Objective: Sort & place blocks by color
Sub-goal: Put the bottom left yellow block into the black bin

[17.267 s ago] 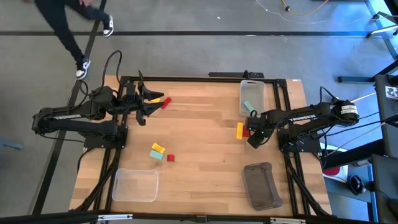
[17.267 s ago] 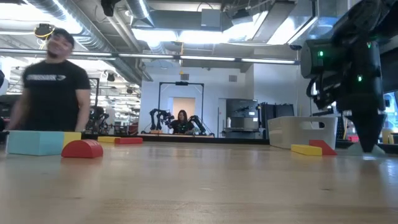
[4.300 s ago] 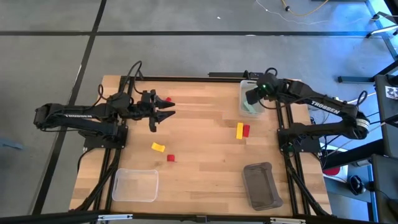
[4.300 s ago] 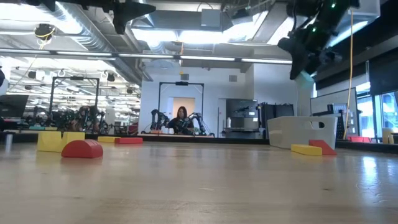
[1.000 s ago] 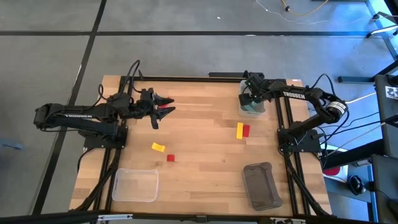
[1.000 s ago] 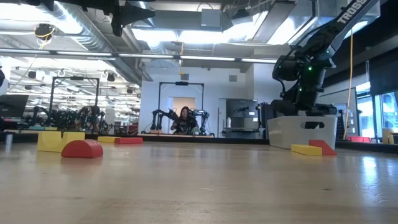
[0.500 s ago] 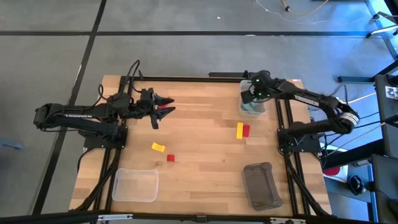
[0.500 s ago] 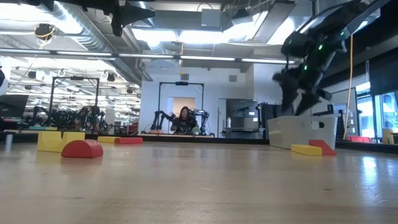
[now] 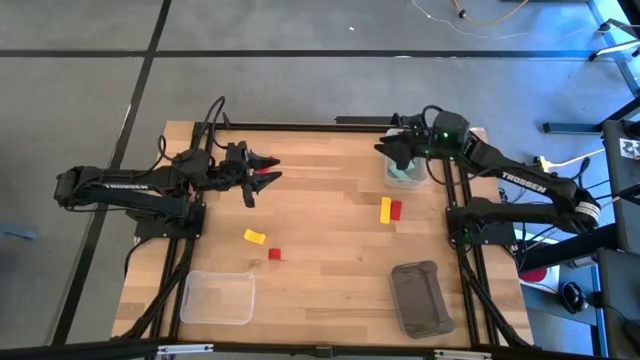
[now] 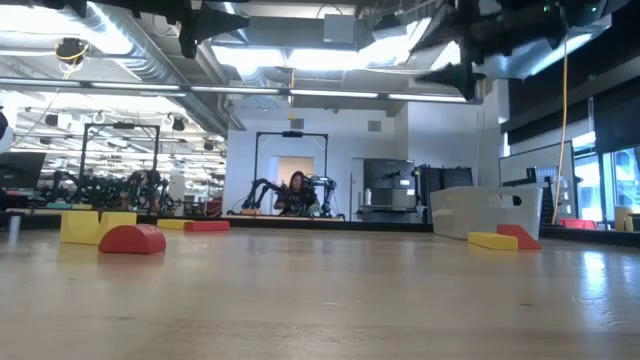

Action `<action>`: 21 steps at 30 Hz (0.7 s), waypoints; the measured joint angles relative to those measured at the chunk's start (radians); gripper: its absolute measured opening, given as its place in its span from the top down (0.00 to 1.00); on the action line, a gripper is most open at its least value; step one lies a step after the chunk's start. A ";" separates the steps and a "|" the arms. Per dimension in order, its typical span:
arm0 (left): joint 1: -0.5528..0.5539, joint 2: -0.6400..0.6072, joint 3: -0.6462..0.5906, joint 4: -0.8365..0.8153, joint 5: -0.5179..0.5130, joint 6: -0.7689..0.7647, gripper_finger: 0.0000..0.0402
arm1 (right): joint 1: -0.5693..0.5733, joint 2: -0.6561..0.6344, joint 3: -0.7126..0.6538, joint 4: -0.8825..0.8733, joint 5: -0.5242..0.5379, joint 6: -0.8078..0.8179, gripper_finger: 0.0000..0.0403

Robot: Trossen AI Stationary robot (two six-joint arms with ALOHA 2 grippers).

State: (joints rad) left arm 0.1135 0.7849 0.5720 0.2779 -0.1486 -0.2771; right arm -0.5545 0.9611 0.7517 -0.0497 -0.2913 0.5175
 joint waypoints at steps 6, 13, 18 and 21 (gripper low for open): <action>0.000 0.000 0.000 0.000 0.000 0.000 0.54 | 0.120 0.000 0.000 0.186 0.000 0.001 0.35; 0.000 0.000 0.000 0.000 0.000 0.000 0.54 | 0.179 0.000 0.000 0.279 0.001 -0.003 0.35; 0.000 0.000 0.000 0.000 0.000 0.000 0.54 | 0.194 0.000 0.000 0.294 0.001 -0.006 0.35; 0.000 0.000 0.000 0.000 0.000 0.000 0.54 | 0.206 0.000 0.000 0.309 0.001 -0.030 0.35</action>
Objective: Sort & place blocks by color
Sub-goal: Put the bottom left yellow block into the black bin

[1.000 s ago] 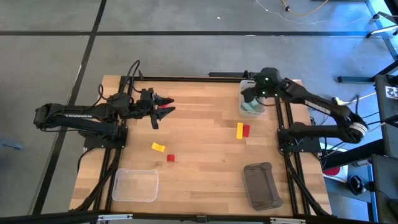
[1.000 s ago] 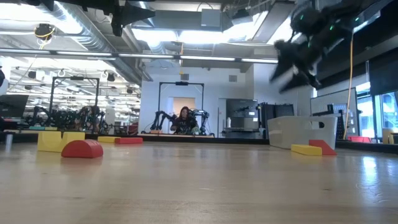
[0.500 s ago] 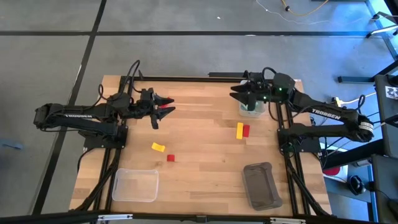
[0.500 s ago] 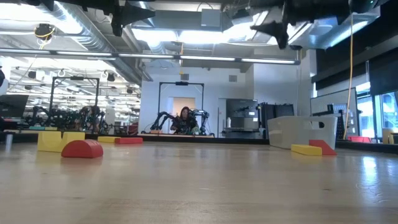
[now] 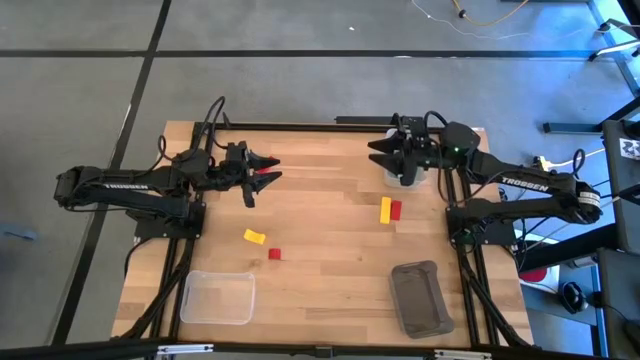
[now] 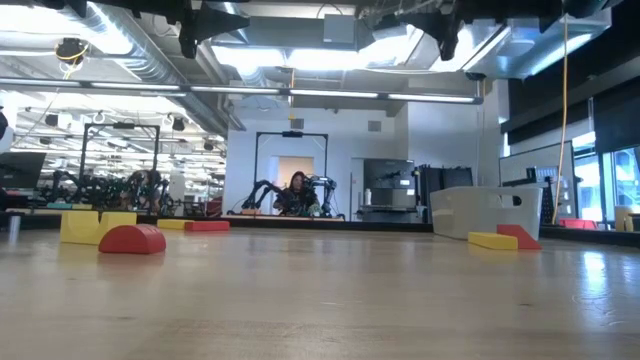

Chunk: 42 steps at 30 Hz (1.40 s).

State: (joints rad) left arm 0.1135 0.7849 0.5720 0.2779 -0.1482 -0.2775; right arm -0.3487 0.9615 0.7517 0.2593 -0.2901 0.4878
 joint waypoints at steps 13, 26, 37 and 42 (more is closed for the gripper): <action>0.000 0.000 0.000 0.000 0.000 -0.001 0.54 | 0.072 0.000 0.000 0.045 0.000 -0.235 0.35; 0.000 0.000 0.000 0.000 0.000 -0.001 0.54 | 0.072 0.000 0.000 0.044 0.000 -0.238 0.35; 0.000 0.000 0.000 0.000 0.000 -0.002 0.54 | 0.072 0.000 0.000 0.044 0.000 -0.239 0.35; 0.000 0.000 0.000 0.000 0.000 -0.003 0.54 | 0.072 0.000 0.000 0.044 0.000 -0.239 0.35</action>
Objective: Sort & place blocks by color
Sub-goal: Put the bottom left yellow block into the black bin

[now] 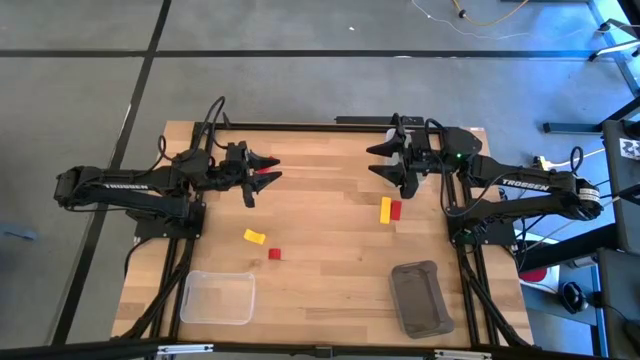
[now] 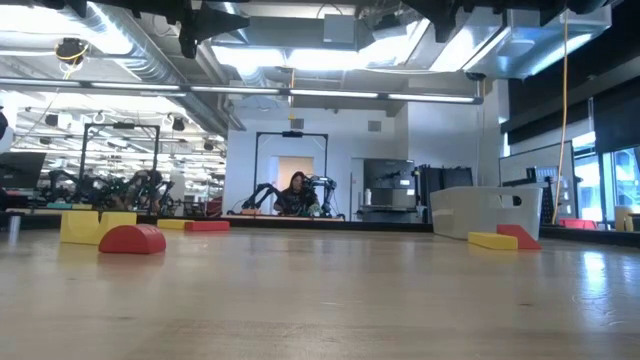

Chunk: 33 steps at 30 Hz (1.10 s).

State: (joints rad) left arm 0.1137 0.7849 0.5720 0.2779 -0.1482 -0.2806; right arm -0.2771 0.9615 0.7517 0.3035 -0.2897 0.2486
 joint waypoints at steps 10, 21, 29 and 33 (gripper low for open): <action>0.000 0.000 0.000 0.000 0.000 0.000 0.54 | 0.000 0.000 0.000 0.000 0.000 -0.023 0.35; 0.000 0.000 0.000 0.000 0.033 0.000 0.54 | 0.000 0.000 0.000 0.000 0.000 -0.022 0.35; -0.027 0.000 0.000 -0.041 0.058 -0.006 0.54 | 0.000 0.000 0.000 0.000 0.000 -0.022 0.35; -0.053 0.000 0.000 -0.106 0.051 -0.042 0.54 | 0.000 0.000 0.000 0.000 0.000 -0.014 0.35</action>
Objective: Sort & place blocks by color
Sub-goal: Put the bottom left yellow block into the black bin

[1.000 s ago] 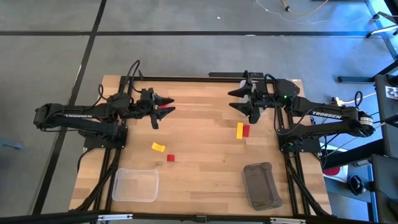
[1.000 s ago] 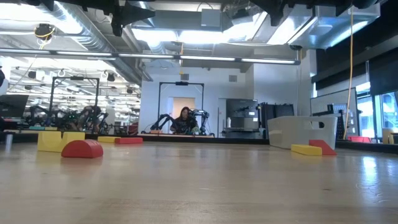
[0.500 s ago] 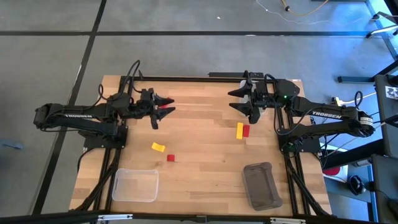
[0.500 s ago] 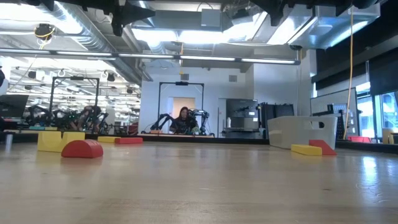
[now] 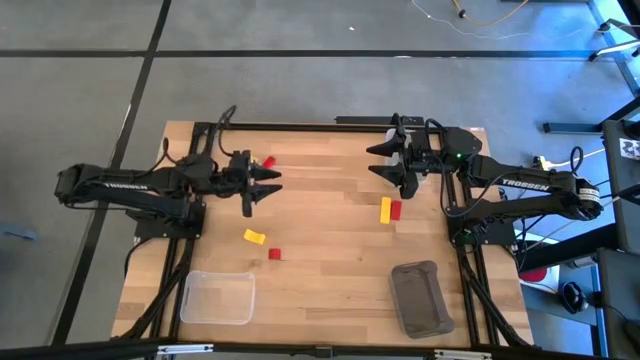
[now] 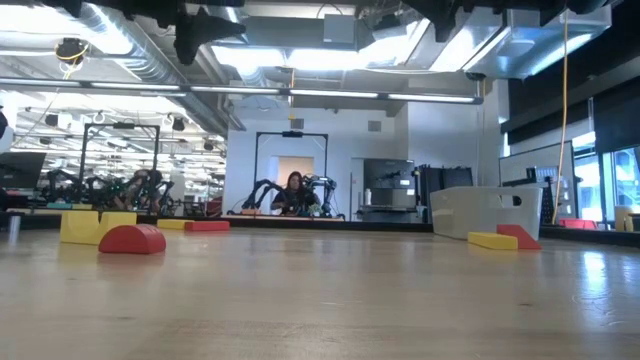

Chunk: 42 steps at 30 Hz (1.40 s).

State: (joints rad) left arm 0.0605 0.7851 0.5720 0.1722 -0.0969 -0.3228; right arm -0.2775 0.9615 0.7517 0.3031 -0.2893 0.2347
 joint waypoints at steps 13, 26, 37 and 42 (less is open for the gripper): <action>-0.056 0.002 0.000 -0.465 -0.051 -0.390 0.54 | 0.000 0.000 0.000 0.000 0.000 0.021 0.35; -0.209 0.158 -0.001 -0.822 -0.037 -0.871 0.55 | 0.000 0.000 0.000 -0.002 0.000 0.018 0.35; -0.320 0.346 -0.001 -0.857 -0.079 -1.085 0.55 | 0.000 0.000 0.000 -0.025 0.000 0.018 0.35; -0.331 0.408 -0.001 -0.834 -0.075 -1.104 0.55 | 0.000 0.000 0.000 -0.040 0.000 0.018 0.35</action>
State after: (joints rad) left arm -0.2703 1.1928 0.5713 -0.6617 -0.1721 -1.4266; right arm -0.2775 0.9619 0.7517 0.2634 -0.2890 0.2527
